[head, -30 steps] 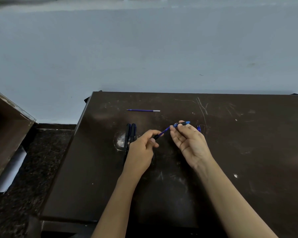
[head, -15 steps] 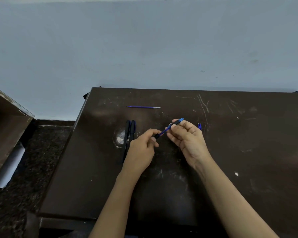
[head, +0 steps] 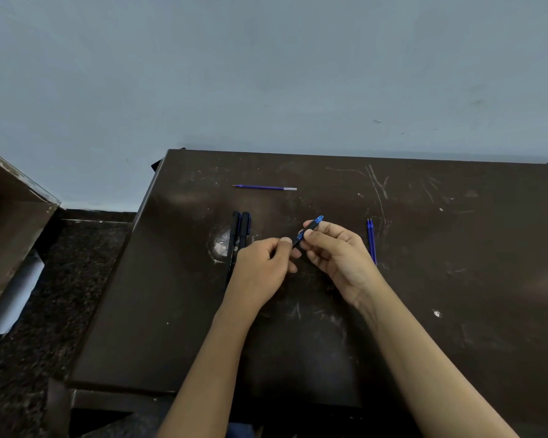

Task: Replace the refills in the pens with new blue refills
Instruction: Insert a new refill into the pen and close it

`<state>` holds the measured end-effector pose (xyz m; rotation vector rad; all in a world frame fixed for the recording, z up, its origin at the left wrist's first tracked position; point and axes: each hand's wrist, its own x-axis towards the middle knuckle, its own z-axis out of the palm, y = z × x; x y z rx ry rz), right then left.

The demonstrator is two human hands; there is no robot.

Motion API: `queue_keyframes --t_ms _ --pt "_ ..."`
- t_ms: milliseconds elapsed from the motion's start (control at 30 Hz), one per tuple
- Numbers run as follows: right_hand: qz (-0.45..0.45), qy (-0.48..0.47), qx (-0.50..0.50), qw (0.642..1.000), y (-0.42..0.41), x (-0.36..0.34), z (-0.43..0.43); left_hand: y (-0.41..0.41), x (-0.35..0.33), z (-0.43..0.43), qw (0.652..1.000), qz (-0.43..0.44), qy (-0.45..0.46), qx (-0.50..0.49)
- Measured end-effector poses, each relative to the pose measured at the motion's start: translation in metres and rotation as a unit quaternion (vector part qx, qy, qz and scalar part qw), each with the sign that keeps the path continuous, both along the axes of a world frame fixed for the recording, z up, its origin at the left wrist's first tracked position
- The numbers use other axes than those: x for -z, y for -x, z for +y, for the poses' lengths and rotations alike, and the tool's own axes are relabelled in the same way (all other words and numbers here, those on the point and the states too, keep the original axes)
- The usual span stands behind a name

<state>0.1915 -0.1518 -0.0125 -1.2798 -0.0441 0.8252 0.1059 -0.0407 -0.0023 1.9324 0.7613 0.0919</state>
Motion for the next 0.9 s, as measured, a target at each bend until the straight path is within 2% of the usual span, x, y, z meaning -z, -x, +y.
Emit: queue_keyframes --t_ms 200,300,567,900 --pt "-0.006 -0.002 0.010 1.000 -0.0026 0.0001 -0.0013 0.0006 -0.0005 0.0017 1.000 -0.004 -0.005 0.009" --pt "-0.009 -0.002 0.016 1.000 -0.0031 0.0000 -0.0015 0.0016 -0.0007 0.0003 0.999 -0.013 0.028 0.016" --pt "-0.018 -0.003 0.011 1.000 -0.0046 0.0004 -0.0018 -0.0008 0.0004 0.0018 1.000 0.014 -0.007 -0.008" --pt "-0.025 -0.006 0.006 1.000 -0.0037 0.0023 -0.0015 0.0002 0.0040 -0.0015 0.998 -0.028 -0.057 0.015"
